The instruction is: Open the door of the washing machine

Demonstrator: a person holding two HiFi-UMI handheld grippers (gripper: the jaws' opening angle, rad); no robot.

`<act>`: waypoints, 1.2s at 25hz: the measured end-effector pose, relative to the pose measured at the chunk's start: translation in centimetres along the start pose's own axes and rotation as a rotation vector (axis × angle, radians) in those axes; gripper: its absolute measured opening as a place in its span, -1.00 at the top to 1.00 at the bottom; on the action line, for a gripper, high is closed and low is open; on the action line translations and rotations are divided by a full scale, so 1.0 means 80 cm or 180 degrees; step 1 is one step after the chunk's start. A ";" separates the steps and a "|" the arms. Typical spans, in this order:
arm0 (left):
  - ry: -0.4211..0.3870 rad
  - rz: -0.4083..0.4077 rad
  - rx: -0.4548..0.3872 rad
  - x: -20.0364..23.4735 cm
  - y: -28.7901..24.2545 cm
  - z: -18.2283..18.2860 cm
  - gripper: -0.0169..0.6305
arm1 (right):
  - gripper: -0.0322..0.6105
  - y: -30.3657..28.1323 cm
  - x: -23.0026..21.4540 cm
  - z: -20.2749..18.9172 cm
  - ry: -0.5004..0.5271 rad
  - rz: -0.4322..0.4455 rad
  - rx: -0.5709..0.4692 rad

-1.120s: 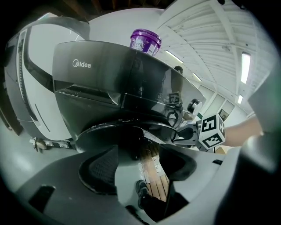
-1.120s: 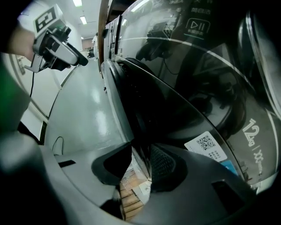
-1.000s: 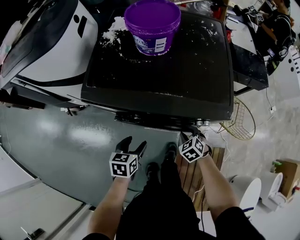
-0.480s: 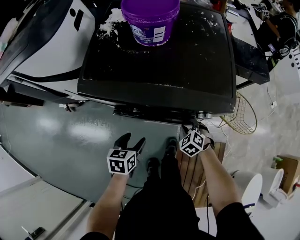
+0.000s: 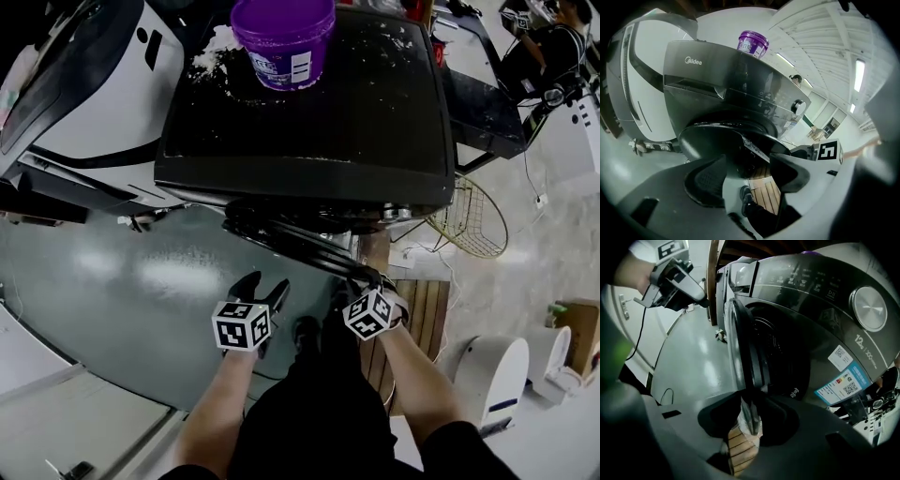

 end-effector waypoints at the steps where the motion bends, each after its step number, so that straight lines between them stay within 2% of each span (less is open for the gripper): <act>1: -0.0008 -0.0020 -0.0003 -0.004 0.001 -0.002 0.01 | 0.49 0.000 0.000 0.001 -0.0026 -0.0039 0.0013; 6: -0.0090 -0.0132 0.0045 -0.024 0.000 -0.013 0.01 | 0.48 0.006 0.018 -0.001 -0.0242 0.0031 0.0002; 12: 0.0042 -0.0186 0.0005 -0.053 -0.017 -0.017 0.00 | 0.41 0.032 0.047 -0.021 -0.0563 0.0507 -0.0161; 15: 0.0135 -0.0064 0.0071 -0.060 -0.016 -0.030 0.00 | 0.41 0.058 0.064 -0.041 -0.0704 0.0616 -0.0191; 19: 0.0185 0.0139 0.0086 -0.057 -0.011 -0.033 0.00 | 0.44 0.082 0.061 -0.054 -0.0683 0.0661 -0.0147; 26: 0.0193 0.0418 0.0217 -0.041 0.009 -0.048 0.18 | 0.48 0.102 0.051 -0.031 -0.0684 0.0752 -0.0364; 30: 0.0318 0.0550 0.0354 -0.029 0.025 -0.065 0.23 | 0.50 0.108 0.059 -0.021 -0.0600 0.0869 -0.0461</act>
Point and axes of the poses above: the fingertips, and each gripper's own axes: y backward along the fingers, x to its left, z out of its top, the point moved 7 cm from there along y, backward along the fingers, and after that the axes turned 1 degree about -y, right-handed, at the moved point
